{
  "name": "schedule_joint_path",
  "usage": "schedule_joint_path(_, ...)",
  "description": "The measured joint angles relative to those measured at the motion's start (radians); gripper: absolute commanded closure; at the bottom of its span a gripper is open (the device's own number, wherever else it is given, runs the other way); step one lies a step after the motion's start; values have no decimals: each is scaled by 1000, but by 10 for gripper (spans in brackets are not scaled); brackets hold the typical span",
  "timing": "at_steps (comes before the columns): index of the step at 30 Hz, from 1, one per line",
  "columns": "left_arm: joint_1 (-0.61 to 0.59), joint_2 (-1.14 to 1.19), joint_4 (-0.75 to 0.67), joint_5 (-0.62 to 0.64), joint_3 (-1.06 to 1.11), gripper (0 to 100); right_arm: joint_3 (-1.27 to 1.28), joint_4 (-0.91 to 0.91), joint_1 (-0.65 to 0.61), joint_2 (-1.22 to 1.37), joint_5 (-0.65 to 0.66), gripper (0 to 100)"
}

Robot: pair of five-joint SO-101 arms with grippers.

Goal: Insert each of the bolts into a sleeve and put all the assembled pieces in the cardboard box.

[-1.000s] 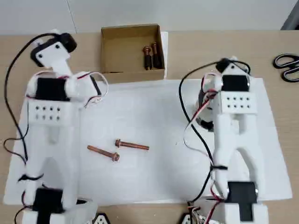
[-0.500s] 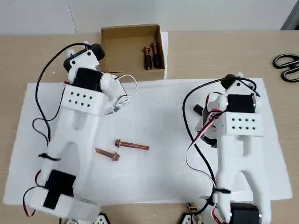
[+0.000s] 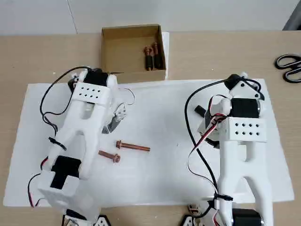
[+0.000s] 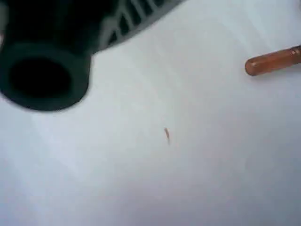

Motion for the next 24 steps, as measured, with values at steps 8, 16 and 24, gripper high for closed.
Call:
schedule_joint_path(8, -12, 0, -2, -173, 46, 994, 0, 0, 0, 0, 0, 995)
schedule_joint_path(16, -41, 0, -3, -718, 46, 993, 18, -2, 0, 0, 0, 995)
schedule_joint_path(24, -124, 0, 2, -997, 46, 992, 107, -68, 2, 0, 0, 995)
